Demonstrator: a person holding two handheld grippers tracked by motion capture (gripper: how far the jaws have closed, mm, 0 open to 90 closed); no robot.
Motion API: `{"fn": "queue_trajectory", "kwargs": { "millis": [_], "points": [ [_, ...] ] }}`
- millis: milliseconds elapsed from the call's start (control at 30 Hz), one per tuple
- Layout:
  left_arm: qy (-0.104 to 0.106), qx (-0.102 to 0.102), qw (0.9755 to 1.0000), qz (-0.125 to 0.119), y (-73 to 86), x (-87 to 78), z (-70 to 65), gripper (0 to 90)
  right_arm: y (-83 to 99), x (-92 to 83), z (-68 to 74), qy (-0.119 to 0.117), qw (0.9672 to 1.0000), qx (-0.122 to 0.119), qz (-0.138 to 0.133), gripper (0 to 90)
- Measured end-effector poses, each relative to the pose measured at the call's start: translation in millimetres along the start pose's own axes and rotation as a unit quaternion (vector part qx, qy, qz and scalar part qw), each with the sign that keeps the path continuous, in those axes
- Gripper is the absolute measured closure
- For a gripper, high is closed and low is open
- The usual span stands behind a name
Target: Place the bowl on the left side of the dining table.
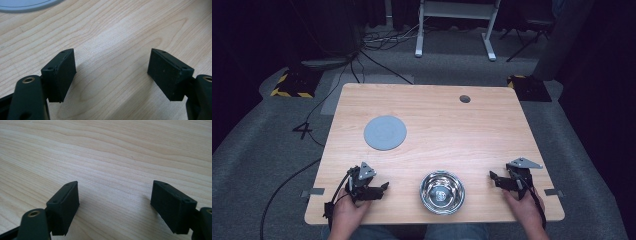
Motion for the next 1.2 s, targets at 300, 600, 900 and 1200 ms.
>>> {"fn": "queue_trajectory", "kwargs": {
  "millis": [300, 600, 900, 1200],
  "points": [
    [0.003, 0.001, 1.0000, 0.002, 0.0, 0.6, -1.2, 19.5, 1.2, 0.8, 3.5, -0.014, 0.9998, -0.015, 0.008, 15.5],
    [0.001, 0.006, 1.0000, 0.002, -0.1, 0.5, -0.8, 18.3, 1.1, 0.9, 3.7, -0.015, 0.9998, -0.013, 0.008, 15.7],
    [0.006, 0.001, 1.0000, 0.003, 0.2, 1.0, -1.4, 17.4, 1.1, 0.8, 3.8, -0.015, 0.9998, -0.012, 0.008, 15.7],
    [0.006, 0.001, 1.0000, 0.002, 0.1, 1.1, -1.5, 17.3, 1.1, 0.8, 3.7, -0.015, 0.9998, -0.013, 0.008, 15.8]
  ]
}}
Point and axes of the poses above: each handheld gripper's, and its own axes: x roughly forward along the jaws, y roughly out of its underside, z roughly to its left, the point moved 7 cm from there along x, roughly forward along the jaws, and after that the axes turned 7 degrees about x, right-handed, at the moved point
